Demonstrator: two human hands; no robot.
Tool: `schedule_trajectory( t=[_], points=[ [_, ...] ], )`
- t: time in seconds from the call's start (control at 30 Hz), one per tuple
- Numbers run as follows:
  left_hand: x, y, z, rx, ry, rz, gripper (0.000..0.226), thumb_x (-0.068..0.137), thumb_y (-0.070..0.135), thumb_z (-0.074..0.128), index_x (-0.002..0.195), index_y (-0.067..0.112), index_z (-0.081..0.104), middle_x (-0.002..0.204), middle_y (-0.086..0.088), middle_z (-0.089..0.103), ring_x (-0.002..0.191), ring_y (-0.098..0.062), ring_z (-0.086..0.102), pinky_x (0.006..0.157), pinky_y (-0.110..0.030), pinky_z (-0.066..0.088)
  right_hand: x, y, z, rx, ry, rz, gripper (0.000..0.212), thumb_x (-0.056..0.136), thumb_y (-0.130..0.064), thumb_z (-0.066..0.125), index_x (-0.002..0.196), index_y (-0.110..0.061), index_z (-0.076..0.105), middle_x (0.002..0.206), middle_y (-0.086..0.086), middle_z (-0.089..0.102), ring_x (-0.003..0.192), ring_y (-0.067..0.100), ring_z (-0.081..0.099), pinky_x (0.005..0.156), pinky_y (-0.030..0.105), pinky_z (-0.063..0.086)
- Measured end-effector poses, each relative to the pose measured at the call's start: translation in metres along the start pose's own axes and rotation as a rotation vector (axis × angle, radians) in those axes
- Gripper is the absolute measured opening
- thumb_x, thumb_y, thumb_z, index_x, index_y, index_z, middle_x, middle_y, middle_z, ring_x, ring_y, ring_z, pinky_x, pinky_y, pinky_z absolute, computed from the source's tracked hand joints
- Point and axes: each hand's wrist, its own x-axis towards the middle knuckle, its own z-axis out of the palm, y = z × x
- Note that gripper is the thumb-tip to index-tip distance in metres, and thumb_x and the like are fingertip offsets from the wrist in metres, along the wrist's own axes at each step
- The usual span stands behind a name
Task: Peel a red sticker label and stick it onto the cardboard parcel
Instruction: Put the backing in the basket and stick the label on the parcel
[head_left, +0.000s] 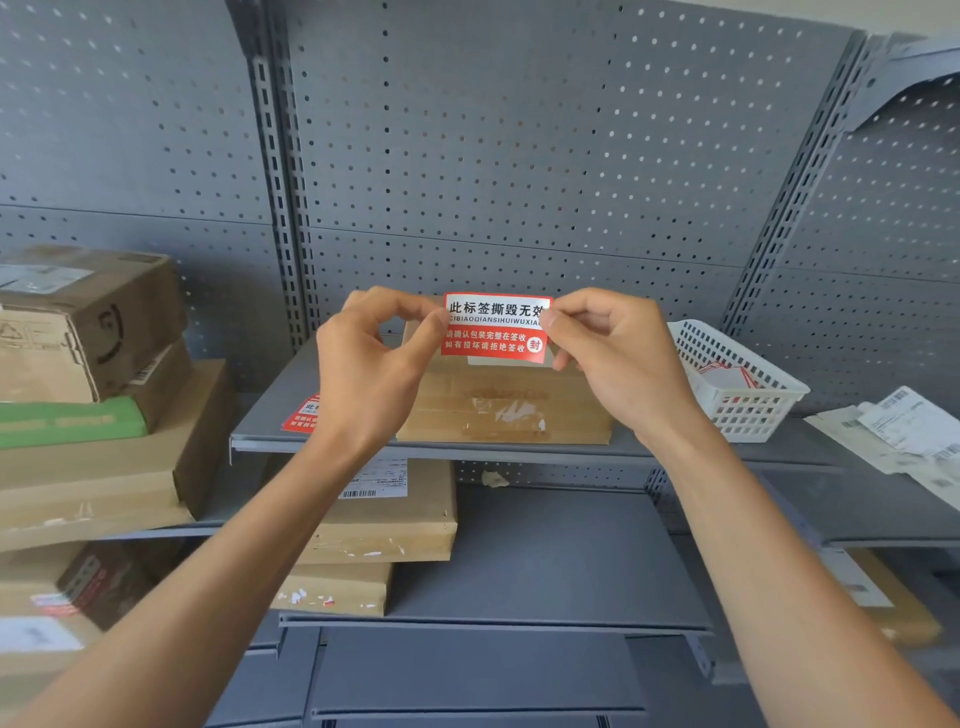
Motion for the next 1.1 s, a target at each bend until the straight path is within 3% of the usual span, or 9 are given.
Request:
schedule_trajectory(
  t=[0.1,0.17,0.23,0.27,0.4,0.53,0.7,1.1],
  points=[
    [-0.007,-0.003,0.002,0.044,-0.023,0.015,0.012,0.092,0.026,0.075,0.08,0.03,0.074,0.082,0.022,0.071,0.085,-0.004,0.056,0.076,-0.015,0.038,-0.006,0.012,0.002,-0.073,0.024,-0.015,0.01,0.095,-0.017,0.068,0.091,-0.015,0.077,0.076,-0.006,0.074,0.058,-0.001,0.062,0.059,0.008,0.047],
    [-0.012,-0.007,0.003,0.093,-0.041,0.027,0.011,0.09,0.03,0.075,0.08,0.03,0.075,0.083,0.018,0.071,0.091,-0.009,0.056,0.09,-0.03,0.044,-0.009,0.024,0.005,-0.136,0.041,-0.015,0.009,0.094,-0.019,0.07,0.09,-0.018,0.078,0.08,-0.009,0.075,0.06,-0.001,0.064,0.06,0.012,0.051],
    [-0.018,-0.013,0.005,0.15,-0.053,0.058,0.011,0.089,0.035,0.072,0.077,0.036,0.074,0.081,0.018,0.069,0.088,-0.008,0.055,0.094,-0.05,0.044,-0.011,0.037,0.007,-0.194,0.056,-0.016,0.009,0.092,-0.021,0.071,0.09,-0.019,0.079,0.08,-0.012,0.075,0.063,-0.002,0.065,0.064,0.016,0.051],
    [-0.022,-0.016,0.006,0.181,-0.061,0.069,0.012,0.088,0.035,0.072,0.077,0.038,0.073,0.078,0.018,0.067,0.086,-0.008,0.055,0.094,-0.051,0.043,-0.014,0.044,0.009,-0.222,0.064,-0.019,0.01,0.092,-0.022,0.071,0.091,-0.018,0.08,0.08,-0.012,0.076,0.064,-0.003,0.065,0.064,0.016,0.05],
    [-0.037,-0.026,0.013,0.251,-0.077,0.053,0.017,0.09,0.029,0.074,0.078,0.041,0.07,0.077,0.02,0.065,0.084,-0.013,0.055,0.091,-0.04,0.032,-0.023,0.06,0.018,-0.296,0.098,-0.048,0.011,0.093,-0.023,0.071,0.091,-0.018,0.08,0.082,-0.01,0.077,0.07,-0.001,0.067,0.063,0.016,0.049],
    [-0.052,-0.036,0.02,0.313,-0.09,0.047,0.013,0.091,0.03,0.074,0.079,0.035,0.074,0.083,0.014,0.071,0.084,-0.016,0.056,0.087,-0.04,0.03,-0.035,0.074,0.026,-0.32,0.146,-0.047,0.011,0.093,-0.021,0.069,0.088,-0.016,0.077,0.079,-0.005,0.077,0.07,0.01,0.068,0.067,0.031,0.055],
    [-0.06,-0.043,0.028,0.437,-0.069,0.059,0.013,0.092,0.03,0.073,0.08,0.029,0.077,0.083,0.012,0.071,0.084,-0.017,0.056,0.081,-0.032,0.02,-0.041,0.087,0.034,-0.333,0.151,-0.021,0.01,0.093,-0.02,0.07,0.088,-0.014,0.077,0.078,-0.004,0.075,0.068,0.01,0.065,0.067,0.028,0.052],
    [-0.058,-0.048,0.036,0.508,-0.038,-0.009,0.017,0.091,0.027,0.073,0.074,0.026,0.076,0.07,0.009,0.068,0.081,-0.018,0.058,0.08,-0.035,0.021,-0.039,0.093,0.04,-0.331,0.132,0.012,0.01,0.093,-0.022,0.07,0.09,-0.015,0.076,0.075,-0.01,0.069,0.072,0.011,0.068,0.069,0.035,0.058]
  ],
)
